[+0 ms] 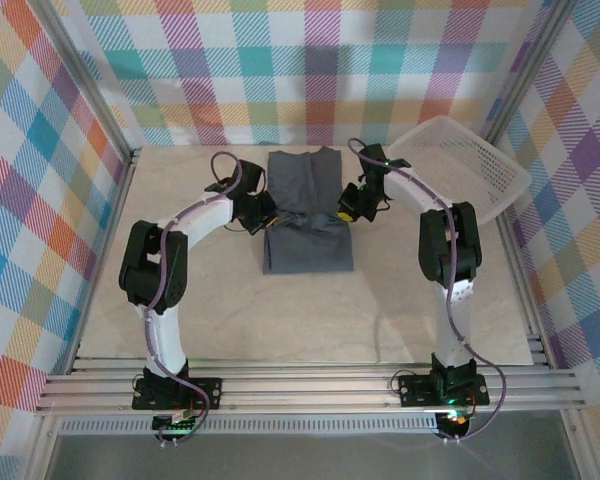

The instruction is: Fold and stack the t-shirts

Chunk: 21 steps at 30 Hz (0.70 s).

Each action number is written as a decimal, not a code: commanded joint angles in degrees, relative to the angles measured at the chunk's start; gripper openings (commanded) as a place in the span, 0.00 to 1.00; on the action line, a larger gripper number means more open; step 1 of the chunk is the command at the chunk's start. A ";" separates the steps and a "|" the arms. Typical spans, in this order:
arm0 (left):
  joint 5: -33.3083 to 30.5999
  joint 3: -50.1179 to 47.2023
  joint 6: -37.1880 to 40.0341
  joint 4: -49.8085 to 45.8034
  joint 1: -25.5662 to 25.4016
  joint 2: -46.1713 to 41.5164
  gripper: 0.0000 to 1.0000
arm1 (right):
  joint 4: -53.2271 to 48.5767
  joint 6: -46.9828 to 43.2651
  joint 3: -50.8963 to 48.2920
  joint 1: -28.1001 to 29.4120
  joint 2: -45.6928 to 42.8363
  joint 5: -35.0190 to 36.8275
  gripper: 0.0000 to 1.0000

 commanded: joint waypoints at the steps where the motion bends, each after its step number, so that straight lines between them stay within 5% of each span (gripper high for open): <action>1: -1.96 3.94 2.91 -3.75 1.04 2.33 0.23 | -2.40 -1.02 1.83 -0.85 1.80 -0.81 0.11; 4: -4.38 3.55 2.77 -5.51 1.00 0.60 0.44 | -2.89 -2.37 1.74 -0.93 0.86 -1.88 0.34; 10: -11.24 -6.43 -2.79 -9.12 -0.85 -10.44 0.66 | -2.53 -4.32 -5.68 -1.35 -10.01 -0.97 0.52; 14: -14.59 -15.52 -7.36 -10.51 -2.80 -18.35 0.68 | 1.11 -2.91 -16.39 -1.28 -17.82 -3.04 0.55; 21: -6.92 -28.14 -11.25 -7.58 -3.00 -28.30 0.68 | 11.05 -2.11 -32.75 1.11 -26.71 -10.84 0.57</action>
